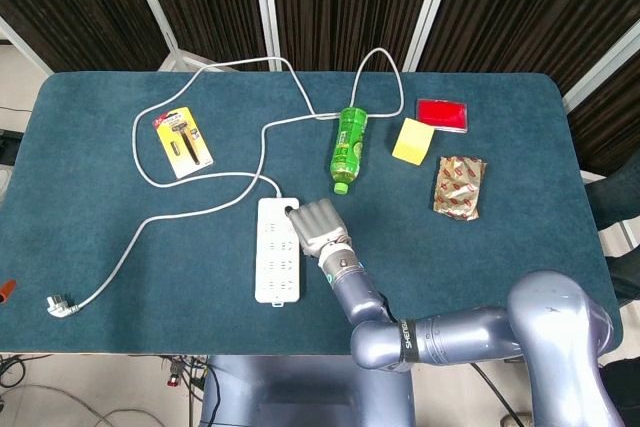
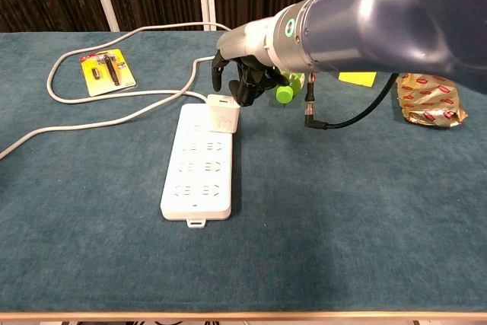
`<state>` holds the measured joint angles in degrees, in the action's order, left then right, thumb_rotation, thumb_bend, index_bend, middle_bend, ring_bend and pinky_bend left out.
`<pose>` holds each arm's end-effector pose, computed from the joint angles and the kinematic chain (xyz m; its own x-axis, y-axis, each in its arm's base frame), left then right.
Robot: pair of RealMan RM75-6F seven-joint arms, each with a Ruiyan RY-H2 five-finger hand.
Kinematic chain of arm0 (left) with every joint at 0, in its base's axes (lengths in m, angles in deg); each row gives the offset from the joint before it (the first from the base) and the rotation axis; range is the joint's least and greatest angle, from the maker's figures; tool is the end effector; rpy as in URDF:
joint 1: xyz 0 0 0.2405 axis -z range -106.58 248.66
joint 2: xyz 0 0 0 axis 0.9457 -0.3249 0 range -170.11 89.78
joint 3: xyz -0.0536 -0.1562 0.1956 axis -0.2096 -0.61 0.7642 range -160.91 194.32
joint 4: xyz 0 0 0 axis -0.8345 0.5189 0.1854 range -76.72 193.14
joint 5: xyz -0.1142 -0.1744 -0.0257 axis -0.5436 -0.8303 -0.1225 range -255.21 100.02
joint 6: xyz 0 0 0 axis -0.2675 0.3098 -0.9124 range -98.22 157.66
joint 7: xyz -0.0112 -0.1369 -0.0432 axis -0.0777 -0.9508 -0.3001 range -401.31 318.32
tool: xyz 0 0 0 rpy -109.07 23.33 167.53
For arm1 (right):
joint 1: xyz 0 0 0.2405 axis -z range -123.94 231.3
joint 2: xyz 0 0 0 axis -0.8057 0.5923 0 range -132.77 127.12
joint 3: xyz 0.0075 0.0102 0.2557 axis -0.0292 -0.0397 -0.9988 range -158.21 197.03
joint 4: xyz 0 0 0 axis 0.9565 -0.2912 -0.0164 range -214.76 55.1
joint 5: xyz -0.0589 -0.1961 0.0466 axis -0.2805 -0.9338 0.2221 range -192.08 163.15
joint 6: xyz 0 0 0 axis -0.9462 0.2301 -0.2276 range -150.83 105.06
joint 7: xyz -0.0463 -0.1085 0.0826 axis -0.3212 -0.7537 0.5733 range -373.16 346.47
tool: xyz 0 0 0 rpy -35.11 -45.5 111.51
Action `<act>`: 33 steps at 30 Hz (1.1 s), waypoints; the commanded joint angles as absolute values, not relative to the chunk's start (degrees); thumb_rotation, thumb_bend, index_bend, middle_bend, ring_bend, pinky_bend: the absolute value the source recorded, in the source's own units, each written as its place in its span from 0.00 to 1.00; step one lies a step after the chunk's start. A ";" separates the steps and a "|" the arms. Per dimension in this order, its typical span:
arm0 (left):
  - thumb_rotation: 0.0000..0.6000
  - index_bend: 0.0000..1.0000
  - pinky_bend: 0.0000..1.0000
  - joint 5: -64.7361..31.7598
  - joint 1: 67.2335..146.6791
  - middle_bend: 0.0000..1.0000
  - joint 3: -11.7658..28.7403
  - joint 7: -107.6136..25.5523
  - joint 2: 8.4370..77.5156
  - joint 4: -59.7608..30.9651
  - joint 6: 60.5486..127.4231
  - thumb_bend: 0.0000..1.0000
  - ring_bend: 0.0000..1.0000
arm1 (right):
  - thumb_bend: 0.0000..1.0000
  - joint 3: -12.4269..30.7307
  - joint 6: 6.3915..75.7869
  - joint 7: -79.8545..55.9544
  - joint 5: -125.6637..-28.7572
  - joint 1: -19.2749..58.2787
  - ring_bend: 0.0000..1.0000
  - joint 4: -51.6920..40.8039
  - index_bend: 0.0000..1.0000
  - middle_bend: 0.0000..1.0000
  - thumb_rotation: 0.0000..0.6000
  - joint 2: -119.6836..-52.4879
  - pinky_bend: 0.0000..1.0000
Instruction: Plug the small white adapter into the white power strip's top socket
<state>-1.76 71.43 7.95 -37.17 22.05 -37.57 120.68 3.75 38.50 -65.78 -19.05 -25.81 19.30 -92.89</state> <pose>-0.3248 0.1721 0.2015 0.4389 -0.1529 0.8854 0.8867 0.2330 -0.3992 0.0267 -0.3465 -0.0415 0.5828 -0.4239 0.6933 -0.8081 -0.3919 0.4398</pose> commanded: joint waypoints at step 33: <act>1.00 0.20 0.00 -1.55 71.16 0.00 7.86 -37.86 21.85 -37.53 121.19 0.10 0.00 | 0.85 5.45 36.58 -66.35 -18.90 -26.03 0.84 16.36 0.24 0.90 1.00 -95.83 0.80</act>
<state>-1.54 71.16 7.87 -37.86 21.84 -37.53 121.19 5.43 36.59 -66.34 -18.89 -26.03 16.36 -95.82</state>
